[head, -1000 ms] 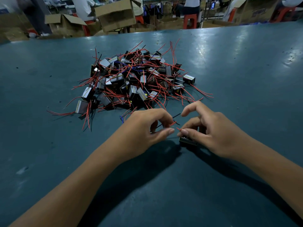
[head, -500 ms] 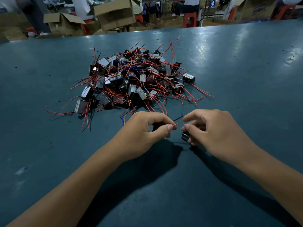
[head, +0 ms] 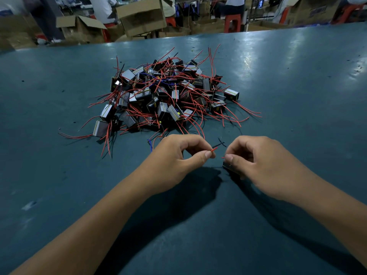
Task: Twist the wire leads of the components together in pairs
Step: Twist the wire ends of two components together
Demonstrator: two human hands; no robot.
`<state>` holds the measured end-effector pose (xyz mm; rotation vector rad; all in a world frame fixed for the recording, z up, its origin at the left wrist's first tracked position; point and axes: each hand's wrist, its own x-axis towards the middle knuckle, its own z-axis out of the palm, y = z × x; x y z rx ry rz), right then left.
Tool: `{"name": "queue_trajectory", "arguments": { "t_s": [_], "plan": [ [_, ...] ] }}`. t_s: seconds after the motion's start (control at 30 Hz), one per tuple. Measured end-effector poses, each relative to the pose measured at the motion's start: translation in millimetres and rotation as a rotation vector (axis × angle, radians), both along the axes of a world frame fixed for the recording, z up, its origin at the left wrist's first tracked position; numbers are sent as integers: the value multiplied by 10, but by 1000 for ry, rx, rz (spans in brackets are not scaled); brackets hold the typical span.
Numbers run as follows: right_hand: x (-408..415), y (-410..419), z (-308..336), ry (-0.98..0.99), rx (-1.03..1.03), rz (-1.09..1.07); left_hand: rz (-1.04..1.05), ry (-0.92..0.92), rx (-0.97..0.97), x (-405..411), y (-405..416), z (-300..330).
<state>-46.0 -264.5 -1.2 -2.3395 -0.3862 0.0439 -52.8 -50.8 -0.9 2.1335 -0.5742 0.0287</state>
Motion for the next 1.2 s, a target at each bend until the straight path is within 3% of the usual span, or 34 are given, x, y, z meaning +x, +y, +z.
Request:
{"name": "queue_trajectory", "arguments": {
  "t_s": [0.23, 0.9, 1.07, 1.2],
  "plan": [
    [-41, -6, 47, 54, -49, 76, 28, 46, -6, 1, 19, -3],
    [-52, 35, -11, -117, -40, 190, -46, 43, -16, 42, 27, -74],
    [-71, 80, -45, -132, 34, 131, -61, 31, -28, 46, 24, -62],
    [-63, 120, -74, 89, 266, 16, -26, 63, -90, 54, 19, -77]
  ]
}}
